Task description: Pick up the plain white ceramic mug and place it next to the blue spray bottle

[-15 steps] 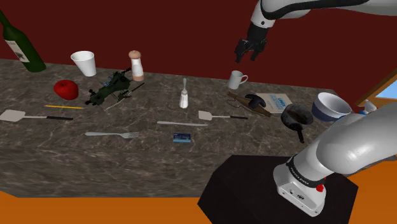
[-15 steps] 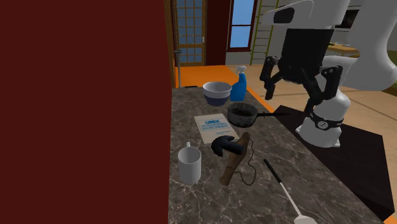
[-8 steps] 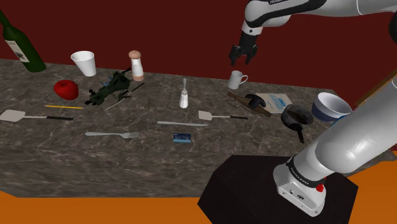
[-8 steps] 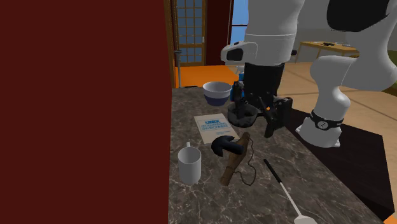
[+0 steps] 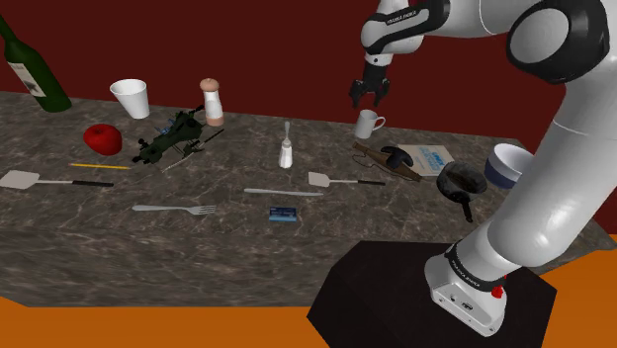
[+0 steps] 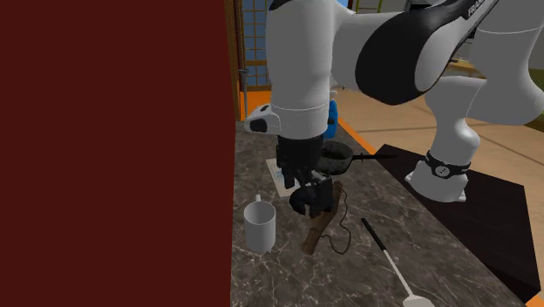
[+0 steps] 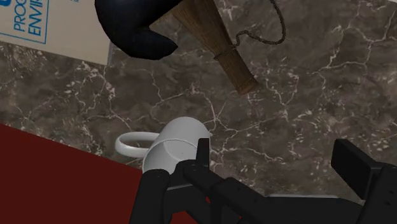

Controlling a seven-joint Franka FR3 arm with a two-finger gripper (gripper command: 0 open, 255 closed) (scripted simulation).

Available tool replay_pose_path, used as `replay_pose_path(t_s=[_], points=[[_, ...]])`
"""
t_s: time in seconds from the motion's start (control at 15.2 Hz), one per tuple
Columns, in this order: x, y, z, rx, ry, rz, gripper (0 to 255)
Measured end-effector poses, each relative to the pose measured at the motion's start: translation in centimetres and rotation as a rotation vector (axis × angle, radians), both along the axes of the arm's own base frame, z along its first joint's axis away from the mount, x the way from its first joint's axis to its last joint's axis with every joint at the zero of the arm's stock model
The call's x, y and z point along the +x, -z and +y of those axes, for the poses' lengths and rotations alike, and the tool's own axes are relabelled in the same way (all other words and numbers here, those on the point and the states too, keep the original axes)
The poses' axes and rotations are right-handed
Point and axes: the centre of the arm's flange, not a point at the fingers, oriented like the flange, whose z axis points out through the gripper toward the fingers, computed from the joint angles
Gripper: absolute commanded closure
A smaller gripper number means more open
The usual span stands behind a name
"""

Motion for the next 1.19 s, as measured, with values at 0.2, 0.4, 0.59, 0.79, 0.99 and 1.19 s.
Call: replay_pose_path(t_s=[0.2,0.4,0.59,0.79,0.99,1.19], points=[[2.1,2.8,-2.3,0.003,0.026,0.026,0],[4.0,5.6,-5.0,0.005,0.052,0.052,0],[4.8,7.0,-6.2,0.015,0.069,0.075,0],[4.7,6.8,-6.2,0.034,0.069,0.097,0],[4.8,7.3,-6.2,0.026,0.082,0.079,0],[4.8,7.6,-6.1,0.023,0.084,0.073,0]])
